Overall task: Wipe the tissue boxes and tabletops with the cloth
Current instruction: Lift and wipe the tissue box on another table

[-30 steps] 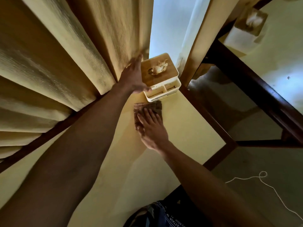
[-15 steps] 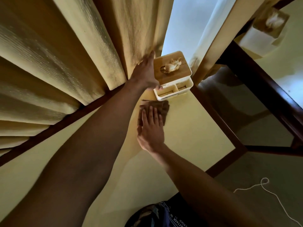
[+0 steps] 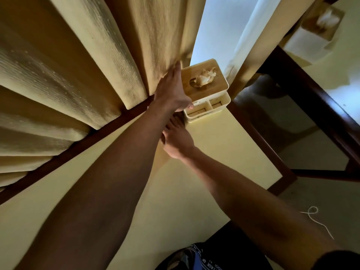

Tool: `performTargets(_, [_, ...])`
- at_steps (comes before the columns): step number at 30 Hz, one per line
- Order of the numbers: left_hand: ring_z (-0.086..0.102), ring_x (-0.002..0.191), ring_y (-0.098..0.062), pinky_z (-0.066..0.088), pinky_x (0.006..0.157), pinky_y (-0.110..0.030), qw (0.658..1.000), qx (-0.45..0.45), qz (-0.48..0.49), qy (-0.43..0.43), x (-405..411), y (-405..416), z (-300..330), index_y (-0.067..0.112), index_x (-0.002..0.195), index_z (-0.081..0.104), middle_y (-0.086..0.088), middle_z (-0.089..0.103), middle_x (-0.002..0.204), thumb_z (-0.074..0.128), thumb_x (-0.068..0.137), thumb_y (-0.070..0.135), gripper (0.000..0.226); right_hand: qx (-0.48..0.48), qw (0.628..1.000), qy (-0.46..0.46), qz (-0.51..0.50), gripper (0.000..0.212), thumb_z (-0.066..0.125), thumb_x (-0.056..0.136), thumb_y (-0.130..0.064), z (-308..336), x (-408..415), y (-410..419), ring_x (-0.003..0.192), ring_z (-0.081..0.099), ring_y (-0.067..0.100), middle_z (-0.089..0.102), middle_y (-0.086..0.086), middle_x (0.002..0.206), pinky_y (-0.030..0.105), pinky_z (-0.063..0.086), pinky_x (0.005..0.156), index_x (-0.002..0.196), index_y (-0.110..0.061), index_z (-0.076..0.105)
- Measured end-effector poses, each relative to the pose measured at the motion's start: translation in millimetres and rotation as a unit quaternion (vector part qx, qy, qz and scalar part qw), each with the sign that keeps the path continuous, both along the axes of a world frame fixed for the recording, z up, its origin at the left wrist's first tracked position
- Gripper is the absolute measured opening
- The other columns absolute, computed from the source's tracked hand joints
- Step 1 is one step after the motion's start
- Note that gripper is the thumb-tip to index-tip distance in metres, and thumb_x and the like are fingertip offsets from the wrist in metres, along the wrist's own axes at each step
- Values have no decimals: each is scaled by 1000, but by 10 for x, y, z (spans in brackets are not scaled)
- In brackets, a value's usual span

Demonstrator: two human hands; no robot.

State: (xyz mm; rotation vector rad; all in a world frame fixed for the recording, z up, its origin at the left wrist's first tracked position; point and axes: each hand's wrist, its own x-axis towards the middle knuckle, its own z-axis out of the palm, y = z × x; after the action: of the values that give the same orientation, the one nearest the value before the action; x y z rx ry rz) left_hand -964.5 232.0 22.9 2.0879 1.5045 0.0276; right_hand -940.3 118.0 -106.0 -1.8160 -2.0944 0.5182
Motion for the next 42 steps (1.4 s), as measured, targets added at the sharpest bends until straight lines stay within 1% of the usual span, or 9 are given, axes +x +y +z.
performTargets(5, [14, 159, -26, 22, 126, -41, 1000, -4, 16, 1, 28, -10, 5, 18, 166, -9, -1, 2, 175, 97, 65, 28, 146, 42, 999, -9, 22, 53, 53, 106, -29, -23, 594, -895, 160, 23, 23, 33, 8, 169, 44, 17, 131, 158, -22, 46])
performTargets(8, [18, 158, -26, 25, 126, -42, 1000, -6, 27, 1, 44, -35, 23, 19, 166, -8, -1, 5, 175, 98, 64, 28, 147, 37, 996, -47, -60, 52, 53, 106, -29, -33, 1150, -1043, 154, 36, 29, 42, 13, 164, 47, 22, 129, 157, -19, 47])
performTargets(15, [17, 159, -25, 28, 125, -47, 998, -25, 53, 2, 125, -62, 57, 22, 166, -5, 3, 2, 175, 97, 64, 21, 145, -46, 965, -88, -242, 56, 39, 109, -30, 21, 1670, -615, 162, 11, 29, 21, 13, 173, 48, 2, 131, 163, -21, 32])
performTargets(21, [12, 160, -20, 28, 125, -46, 997, -28, 72, 21, 206, -73, 75, 23, 166, -3, 5, 1, 175, 96, 65, 15, 143, -7, 989, -86, -122, 58, 41, 108, -27, -11, 1786, -924, 162, 12, 26, 23, 8, 172, 49, 14, 131, 164, -20, 28])
performTargets(26, [12, 159, -21, 29, 125, -49, 994, -34, 86, 59, 279, -38, 86, 22, 166, 6, 5, 3, 174, 100, 60, 17, 141, -12, 990, -78, -121, 60, 41, 105, -25, -40, 2155, -646, 160, 18, 29, 29, 14, 170, 47, 14, 131, 163, -12, 32])
performTargets(31, [16, 158, -21, 30, 123, -52, 990, -36, 103, 86, 342, -46, 123, 22, 166, 13, 8, 5, 174, 102, 56, 18, 141, -52, 997, 14, -55, 59, 33, 103, -24, -54, 2402, -46, 154, 32, 37, 35, 18, 167, 49, 27, 127, 159, -4, 38])
performTargets(35, [12, 159, -22, 30, 124, -53, 987, -33, 115, 106, 414, -84, 150, 23, 166, 10, 5, 3, 174, 100, 58, 16, 142, -108, 983, 119, -87, 49, 46, 106, -19, 83, 2518, 262, 140, 52, 35, 50, 9, 159, 48, 45, 114, 156, -20, 49])
performTargets(39, [-2, 160, -20, 22, 127, -51, 983, -52, 114, 134, 498, -98, 239, 23, 166, -3, 2, -5, 174, 97, 66, 16, 142, -181, 924, 278, -192, 33, 48, 105, -28, 383, 2663, 371, 120, 64, 28, 74, -2, 125, 41, 49, 106, 124, -32, 75])
performTargets(42, [-10, 160, -19, 14, 129, -47, 980, -87, 107, 142, 559, -53, 268, 23, 164, -13, 2, -13, 174, 98, 65, 25, 149, -198, 851, 424, -241, 37, 49, 103, -29, 712, 2726, 369, 97, 67, 5, 75, -22, 92, 28, 51, 95, 91, -51, 76])
